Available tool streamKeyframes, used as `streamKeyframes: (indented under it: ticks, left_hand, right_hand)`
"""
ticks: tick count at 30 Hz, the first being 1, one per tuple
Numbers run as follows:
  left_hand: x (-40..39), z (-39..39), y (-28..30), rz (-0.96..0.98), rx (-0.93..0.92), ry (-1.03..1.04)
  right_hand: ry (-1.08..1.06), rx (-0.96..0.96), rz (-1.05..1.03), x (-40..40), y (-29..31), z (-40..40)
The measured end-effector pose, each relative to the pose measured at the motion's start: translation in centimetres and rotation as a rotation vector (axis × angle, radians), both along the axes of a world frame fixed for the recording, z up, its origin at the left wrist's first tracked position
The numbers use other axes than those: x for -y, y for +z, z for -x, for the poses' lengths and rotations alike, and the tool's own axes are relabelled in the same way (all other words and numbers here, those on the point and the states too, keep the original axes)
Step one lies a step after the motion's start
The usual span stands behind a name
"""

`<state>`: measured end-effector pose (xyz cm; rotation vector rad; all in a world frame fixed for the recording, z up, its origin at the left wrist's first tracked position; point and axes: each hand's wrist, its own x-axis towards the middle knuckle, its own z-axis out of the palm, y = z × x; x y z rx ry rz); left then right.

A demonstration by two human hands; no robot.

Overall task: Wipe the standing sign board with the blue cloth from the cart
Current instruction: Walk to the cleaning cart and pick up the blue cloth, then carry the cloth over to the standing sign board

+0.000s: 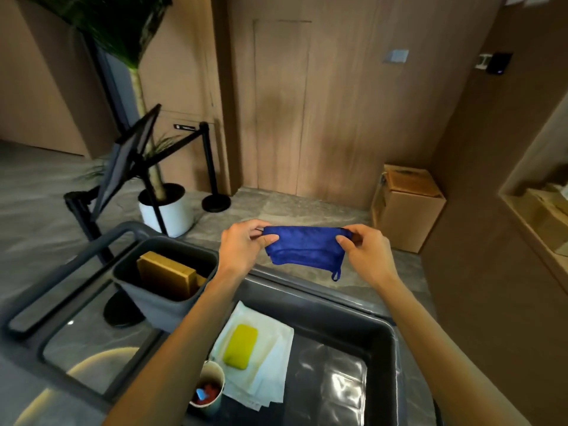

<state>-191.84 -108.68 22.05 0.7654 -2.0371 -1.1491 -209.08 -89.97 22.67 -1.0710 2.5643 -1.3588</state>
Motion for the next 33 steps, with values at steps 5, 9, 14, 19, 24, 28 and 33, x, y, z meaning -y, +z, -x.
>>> streamKeyframes:
  ticks: [5, 9, 14, 19, 24, 28, 33]
  left_hand:
    - [1.3, -4.9, -0.5, -0.031, -0.031, 0.150]
    - [2.4, -9.8, -1.0, -0.039, -0.009, 0.257]
    - [3.5, -16.5, -1.5, -0.048, -0.004, 0.428]
    - [3.8, -23.6, -1.9, -0.084, -0.027, 0.597]
    - [3.9, -31.1, -2.4, -0.109, -0.042, 0.761]
    - [3.1, -37.4, -2.7, -0.109, -0.047, 0.885]
    - [1.5, -47.1, -3.1, -0.122, -0.047, 1.045]
  right_hand:
    - [0.126, -0.012, 0.025, 4.3, -0.4, -2.3]
    - [0.255, 0.017, 0.051, 8.3, -0.8, -5.4]
    - [0.426, 0.066, 0.043, 13.2, -1.6, -10.5]
    - [0.569, 0.070, 0.040, 17.7, -2.1, -16.4]
    - [0.715, 0.062, 0.057, 21.5, -2.5, -23.3]
    - [0.834, 0.053, 0.017, 23.9, -2.7, -29.6]
    - [0.982, 0.021, 0.011, 26.1, -2.9, -39.8]
